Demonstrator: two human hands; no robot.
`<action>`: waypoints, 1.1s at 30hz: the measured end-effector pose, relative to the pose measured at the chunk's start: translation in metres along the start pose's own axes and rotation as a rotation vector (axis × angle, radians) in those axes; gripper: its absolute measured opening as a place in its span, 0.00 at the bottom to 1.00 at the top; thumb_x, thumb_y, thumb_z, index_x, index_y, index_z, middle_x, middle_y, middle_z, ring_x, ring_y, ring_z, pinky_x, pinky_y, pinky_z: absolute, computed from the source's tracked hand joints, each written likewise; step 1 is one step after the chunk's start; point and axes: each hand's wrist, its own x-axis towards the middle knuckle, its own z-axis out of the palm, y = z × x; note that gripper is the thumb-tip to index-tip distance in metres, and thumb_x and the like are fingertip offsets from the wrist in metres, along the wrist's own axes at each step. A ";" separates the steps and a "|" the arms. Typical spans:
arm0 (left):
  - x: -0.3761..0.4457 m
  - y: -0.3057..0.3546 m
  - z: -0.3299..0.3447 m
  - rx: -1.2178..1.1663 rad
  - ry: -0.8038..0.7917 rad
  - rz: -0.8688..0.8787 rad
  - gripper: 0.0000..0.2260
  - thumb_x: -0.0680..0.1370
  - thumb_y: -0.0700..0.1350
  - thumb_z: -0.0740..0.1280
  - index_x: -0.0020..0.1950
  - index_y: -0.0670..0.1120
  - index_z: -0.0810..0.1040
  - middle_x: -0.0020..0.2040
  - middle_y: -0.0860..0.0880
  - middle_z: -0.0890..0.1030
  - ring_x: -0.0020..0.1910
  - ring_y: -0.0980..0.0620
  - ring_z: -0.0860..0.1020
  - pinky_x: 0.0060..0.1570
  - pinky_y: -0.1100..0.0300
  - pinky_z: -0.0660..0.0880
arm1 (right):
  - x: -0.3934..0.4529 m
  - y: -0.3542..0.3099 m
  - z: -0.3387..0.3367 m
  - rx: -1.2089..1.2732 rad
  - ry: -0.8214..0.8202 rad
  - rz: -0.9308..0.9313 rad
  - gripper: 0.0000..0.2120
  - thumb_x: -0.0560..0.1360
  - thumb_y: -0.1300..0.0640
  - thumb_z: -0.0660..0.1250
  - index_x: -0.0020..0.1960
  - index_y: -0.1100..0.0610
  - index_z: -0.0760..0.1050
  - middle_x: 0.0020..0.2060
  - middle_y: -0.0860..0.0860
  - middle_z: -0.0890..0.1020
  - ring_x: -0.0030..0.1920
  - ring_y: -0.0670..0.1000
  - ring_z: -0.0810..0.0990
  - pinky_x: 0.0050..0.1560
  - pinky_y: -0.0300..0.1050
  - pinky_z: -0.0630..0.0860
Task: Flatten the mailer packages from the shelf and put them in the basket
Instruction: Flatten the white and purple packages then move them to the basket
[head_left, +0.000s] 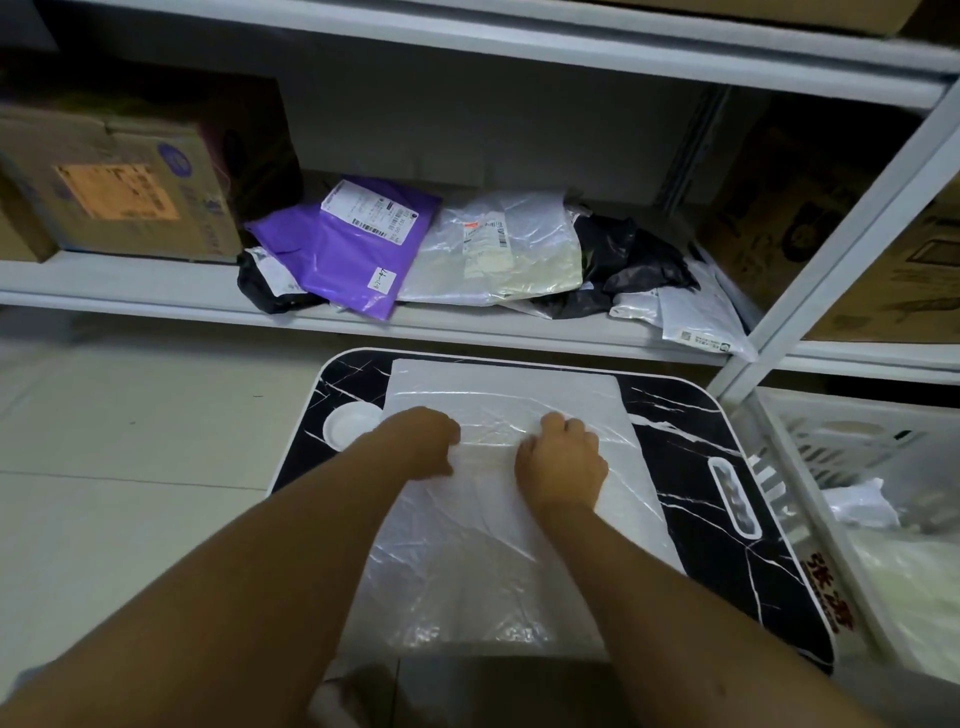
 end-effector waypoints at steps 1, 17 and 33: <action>0.003 -0.005 -0.005 -0.018 0.020 -0.005 0.22 0.78 0.48 0.66 0.71 0.48 0.69 0.69 0.47 0.72 0.68 0.48 0.68 0.67 0.56 0.64 | 0.012 -0.005 -0.004 0.068 0.013 0.009 0.14 0.80 0.54 0.56 0.64 0.56 0.70 0.59 0.55 0.74 0.59 0.56 0.72 0.56 0.52 0.71; 0.070 -0.021 -0.028 -0.494 0.312 -0.110 0.25 0.78 0.45 0.67 0.73 0.44 0.65 0.66 0.42 0.74 0.65 0.45 0.72 0.62 0.54 0.70 | 0.165 -0.075 -0.021 0.870 -0.232 0.197 0.27 0.81 0.59 0.54 0.77 0.43 0.55 0.70 0.54 0.67 0.52 0.54 0.72 0.49 0.47 0.69; 0.049 -0.004 -0.027 -0.491 0.243 -0.154 0.27 0.79 0.48 0.66 0.74 0.42 0.62 0.70 0.42 0.71 0.69 0.44 0.69 0.65 0.54 0.66 | 0.147 -0.089 -0.070 0.892 0.159 0.024 0.18 0.81 0.59 0.56 0.69 0.51 0.73 0.65 0.48 0.74 0.61 0.52 0.75 0.64 0.46 0.71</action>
